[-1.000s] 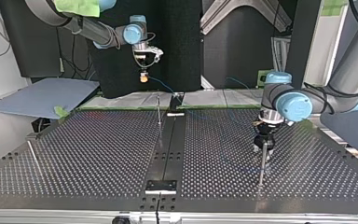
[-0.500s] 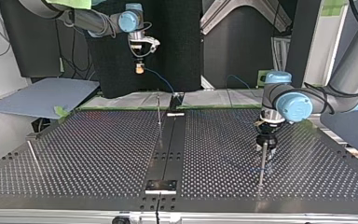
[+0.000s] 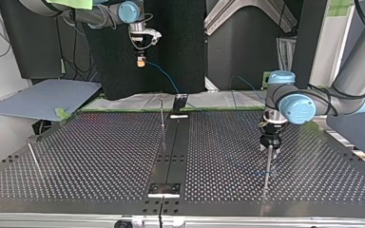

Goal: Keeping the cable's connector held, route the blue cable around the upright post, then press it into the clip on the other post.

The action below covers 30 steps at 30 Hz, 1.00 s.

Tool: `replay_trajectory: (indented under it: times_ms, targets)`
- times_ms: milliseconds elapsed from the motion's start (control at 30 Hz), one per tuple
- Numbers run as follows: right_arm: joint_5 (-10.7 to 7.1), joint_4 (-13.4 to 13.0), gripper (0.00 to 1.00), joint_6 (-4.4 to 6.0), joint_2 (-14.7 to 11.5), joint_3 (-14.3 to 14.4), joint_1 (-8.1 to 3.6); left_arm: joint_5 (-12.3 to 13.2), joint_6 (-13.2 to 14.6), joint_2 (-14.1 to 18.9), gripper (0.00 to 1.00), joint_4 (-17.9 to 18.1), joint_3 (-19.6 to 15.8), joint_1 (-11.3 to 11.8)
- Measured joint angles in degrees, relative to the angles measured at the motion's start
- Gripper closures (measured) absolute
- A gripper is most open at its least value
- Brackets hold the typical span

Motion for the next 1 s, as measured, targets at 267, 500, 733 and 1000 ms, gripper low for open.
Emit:
replay_trajectory:
  times_ms: [267, 500, 733, 1000]
  targets:
    - [-1.19, -2.3, 1.0, 0.12, 0.0, 0.0, -0.41, 0.0, -3.4, 0.0, 0.02, -0.4, 0.0, -0.1]
    - [-2.73, -3.3, 1.0, 0.47, 0.0, -0.1, -0.97, -0.7, -7.1, 0.0, 0.02, -3.3, 0.0, -0.2]
    - [-3.31, -3.5, 1.0, 0.47, 0.0, 0.0, -1.04, -2.6, -11.8, 0.0, 0.02, -7.2, -0.1, 0.6]
    - [-3.81, -3.5, 1.0, 0.45, 0.0, 0.0, -1.03, -3.1, -16.1, 0.1, 0.02, -6.2, -2.8, 1.7]
